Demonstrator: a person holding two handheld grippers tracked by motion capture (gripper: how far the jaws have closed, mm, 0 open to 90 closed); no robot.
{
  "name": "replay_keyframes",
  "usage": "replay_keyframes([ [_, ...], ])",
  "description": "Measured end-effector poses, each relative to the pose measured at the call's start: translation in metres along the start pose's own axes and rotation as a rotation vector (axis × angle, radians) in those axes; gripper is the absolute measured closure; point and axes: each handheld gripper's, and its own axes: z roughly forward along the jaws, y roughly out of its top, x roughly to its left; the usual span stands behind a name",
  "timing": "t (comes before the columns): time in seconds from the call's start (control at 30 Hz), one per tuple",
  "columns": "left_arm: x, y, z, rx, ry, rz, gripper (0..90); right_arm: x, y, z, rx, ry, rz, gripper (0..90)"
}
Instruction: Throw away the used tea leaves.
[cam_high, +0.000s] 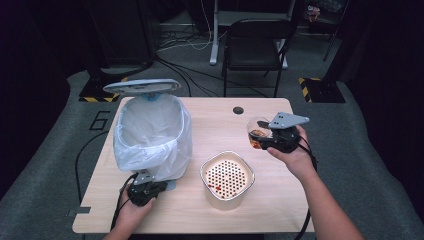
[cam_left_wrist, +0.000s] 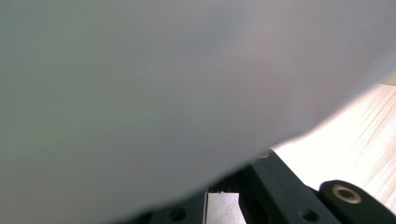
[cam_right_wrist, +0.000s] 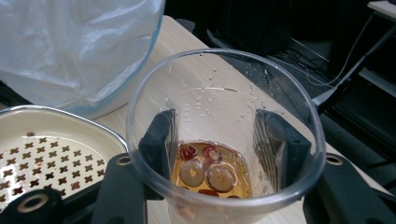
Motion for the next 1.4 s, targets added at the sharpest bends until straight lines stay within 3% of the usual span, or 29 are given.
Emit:
replay_keyframes([
  [0.17,0.000,0.000,0.000,0.000,0.000,0.001,90.0,0.006,0.009,0.004,0.014,0.017,-0.075,49.7],
  [0.43,0.000,0.000,0.000,0.007,0.002,0.003,90.0,0.015,0.019,0.008,-0.005,0.072,-0.135,49.8],
  [0.97,0.000,0.000,0.000,0.000,0.000,0.000,90.0,0.034,0.032,0.011,-0.018,0.133,-0.317,49.9],
  [1.4,0.000,0.000,0.000,0.007,0.002,0.002,90.0,0.057,0.030,0.011,0.032,0.121,-0.496,49.9],
])
